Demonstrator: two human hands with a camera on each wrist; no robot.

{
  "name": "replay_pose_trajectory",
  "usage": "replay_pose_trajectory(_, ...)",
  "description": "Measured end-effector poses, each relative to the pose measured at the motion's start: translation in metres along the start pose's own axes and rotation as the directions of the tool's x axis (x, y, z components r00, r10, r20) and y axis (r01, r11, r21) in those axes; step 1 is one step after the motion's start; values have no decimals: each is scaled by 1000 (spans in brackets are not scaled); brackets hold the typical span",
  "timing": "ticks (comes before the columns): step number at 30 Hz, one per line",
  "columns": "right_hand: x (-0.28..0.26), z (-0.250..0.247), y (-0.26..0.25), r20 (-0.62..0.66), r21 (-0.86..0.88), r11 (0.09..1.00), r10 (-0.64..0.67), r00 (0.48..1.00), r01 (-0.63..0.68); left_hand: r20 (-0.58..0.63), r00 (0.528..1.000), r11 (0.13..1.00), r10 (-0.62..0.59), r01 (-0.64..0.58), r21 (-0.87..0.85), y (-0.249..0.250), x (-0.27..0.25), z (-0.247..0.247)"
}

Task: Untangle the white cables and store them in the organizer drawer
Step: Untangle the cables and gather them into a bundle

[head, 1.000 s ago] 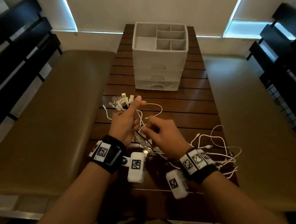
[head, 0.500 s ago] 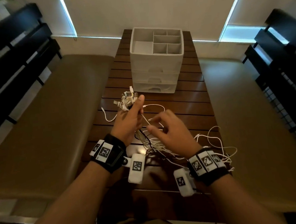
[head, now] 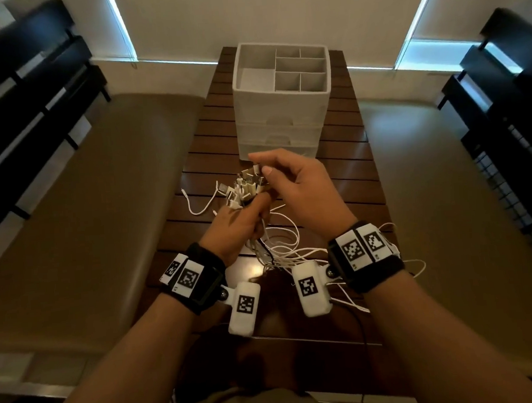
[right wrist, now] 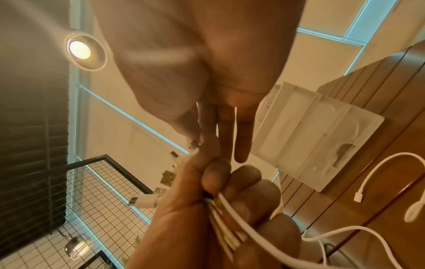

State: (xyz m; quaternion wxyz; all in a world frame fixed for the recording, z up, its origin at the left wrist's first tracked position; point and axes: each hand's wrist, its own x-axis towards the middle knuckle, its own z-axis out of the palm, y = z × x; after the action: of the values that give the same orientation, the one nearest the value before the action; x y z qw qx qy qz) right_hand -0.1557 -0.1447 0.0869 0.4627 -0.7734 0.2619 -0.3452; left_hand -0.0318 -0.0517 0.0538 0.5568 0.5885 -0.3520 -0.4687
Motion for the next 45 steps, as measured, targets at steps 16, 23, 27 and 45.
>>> replay_pose_trajectory(16,-5,8,-14,-1,-42,997,-66,998,66,46,999,991,-26,32,-132,9,3,-3)
replay_pose_trajectory(23,-3,19,-29,30,-53,998,-22,999,23,-76,997,986,7,-20,-165,21,-4,3)
replay_pose_trajectory(27,-11,39,-33,187,137,983,92,978,-118,-70,988,969,138,-150,-194,28,-3,-2)
replay_pose_trajectory(45,-53,5,88,335,-676,737,333,881,-21,-73,997,869,-24,-16,-494,41,-5,-67)
